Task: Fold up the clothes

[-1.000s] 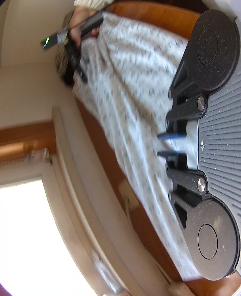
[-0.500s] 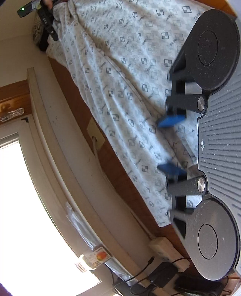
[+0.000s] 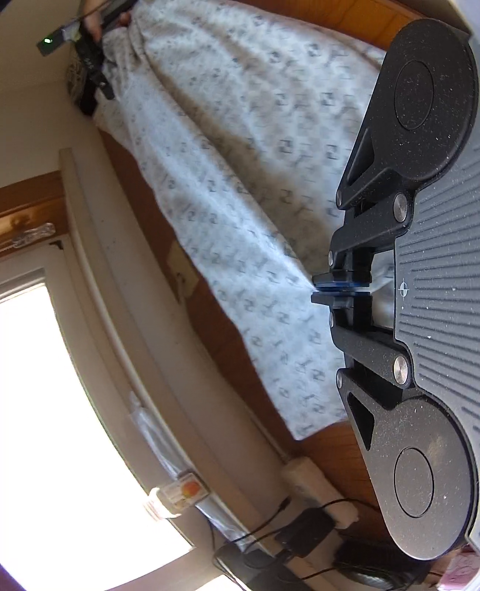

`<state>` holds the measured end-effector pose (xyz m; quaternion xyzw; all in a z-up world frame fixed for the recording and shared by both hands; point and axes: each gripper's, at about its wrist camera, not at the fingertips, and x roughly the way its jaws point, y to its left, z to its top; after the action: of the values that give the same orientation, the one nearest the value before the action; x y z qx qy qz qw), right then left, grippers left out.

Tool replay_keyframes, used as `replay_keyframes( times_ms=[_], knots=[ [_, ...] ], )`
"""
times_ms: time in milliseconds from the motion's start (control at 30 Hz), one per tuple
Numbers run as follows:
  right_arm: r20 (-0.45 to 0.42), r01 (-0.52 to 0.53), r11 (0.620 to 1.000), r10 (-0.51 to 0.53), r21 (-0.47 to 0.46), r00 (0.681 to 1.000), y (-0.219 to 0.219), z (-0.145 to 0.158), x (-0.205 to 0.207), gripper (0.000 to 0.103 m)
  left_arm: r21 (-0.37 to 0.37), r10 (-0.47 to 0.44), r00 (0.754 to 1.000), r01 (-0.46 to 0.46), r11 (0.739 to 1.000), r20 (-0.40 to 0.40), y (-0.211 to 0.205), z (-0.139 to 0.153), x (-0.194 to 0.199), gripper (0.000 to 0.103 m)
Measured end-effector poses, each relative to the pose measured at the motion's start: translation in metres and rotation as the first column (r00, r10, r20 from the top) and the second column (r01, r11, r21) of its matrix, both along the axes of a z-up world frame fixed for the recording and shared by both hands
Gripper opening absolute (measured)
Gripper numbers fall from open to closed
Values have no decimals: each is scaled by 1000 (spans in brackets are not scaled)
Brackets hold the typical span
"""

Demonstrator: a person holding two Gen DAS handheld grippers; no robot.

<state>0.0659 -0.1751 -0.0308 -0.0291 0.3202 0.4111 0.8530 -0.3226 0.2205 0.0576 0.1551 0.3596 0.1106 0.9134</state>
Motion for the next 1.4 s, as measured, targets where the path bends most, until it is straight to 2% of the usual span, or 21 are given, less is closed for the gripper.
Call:
replay_keyframes(
  times_ms=[100, 167, 233, 300, 400, 500, 567, 633, 733, 867, 967, 1067, 1100, 1200, 1267, 1367, 1400],
  knots=[
    [0, -1, 1000, 1, -1, 1000, 0, 0, 1, 94, 0, 43, 999, -43, 999, 14, 6, 2, -6, 18],
    [0, -2, 1000, 2, -1, 1000, 0, 0, 1, 94, 1, 69, 997, -69, 998, 32, 10, 6, -11, 32],
    [0, -1, 1000, 1, -1, 1000, 0, 0, 1, 94, -16, 94, 992, -93, 996, 85, 14, 17, -13, 53],
    [1, -1, 1000, 1, -2, 1000, 0, 0, 1, 94, -64, 103, 986, -95, 993, 134, 17, 27, -7, 60],
    [-1, -1, 1000, 1, 2, 1000, 1, -1, 1, 94, -143, 86, 982, -62, 988, 167, 15, 33, 20, 68],
    [-5, 0, 1000, 0, 8, 1000, 0, -1, 1, 95, -218, 67, 986, -32, 975, 156, -8, 29, 64, 68],
    [-8, 0, 1000, 0, 13, 1000, 0, -1, 2, 95, -258, 28, 990, 10, 966, 141, 2, 25, 94, 64],
    [-11, 0, 1000, 0, 18, 1000, -1, -1, 2, 95, -273, -12, 991, 49, 961, 137, -1, 21, 121, 55],
    [-16, -3, 1000, 3, 23, 1000, -1, -1, 3, 97, -278, -53, 988, 91, 956, 143, 1, 15, 156, 55],
    [25, -7, 1000, 7, 5, 1000, -4, 4, -3, 97, -315, -50, 990, 90, 945, 130, 5, -1, 176, 55],
    [145, -22, 999, 25, -24, 989, -2, 22, -13, 97, -332, -43, 992, 81, 940, 119, 10, -18, 177, 55],
    [164, -38, 999, 40, -17, 986, 5, 42, -8, 89, -376, -31, 993, 73, 924, 117, 19, -29, 175, 55],
    [143, -36, 999, 39, -19, 989, 10, 45, 0, 86, -394, -20, 992, 69, 917, 127, 23, -29, 173, 55],
    [37, -10, 999, 11, -35, 999, 23, 41, 34, 82, -394, 3, 994, 43, 918, 113, 24, -30, 175, 56],
    [-41, 24, 999, -26, -49, 999, 30, 31, 58, 81, -369, 3, 994, 38, 929, 109, 21, -31, 176, 56],
    [-142, 47, 999, -48, -7, 989, 32, 15, 82, 74, -363, 6, 994, 35, 931, 109, 21, -31, 176, 58],
    [-153, 50, 999, -47, 16, 987, 32, 13, 85, 67, -365, 9, 994, 32, 931, 109, 22, -31, 176, 58]
  ],
)
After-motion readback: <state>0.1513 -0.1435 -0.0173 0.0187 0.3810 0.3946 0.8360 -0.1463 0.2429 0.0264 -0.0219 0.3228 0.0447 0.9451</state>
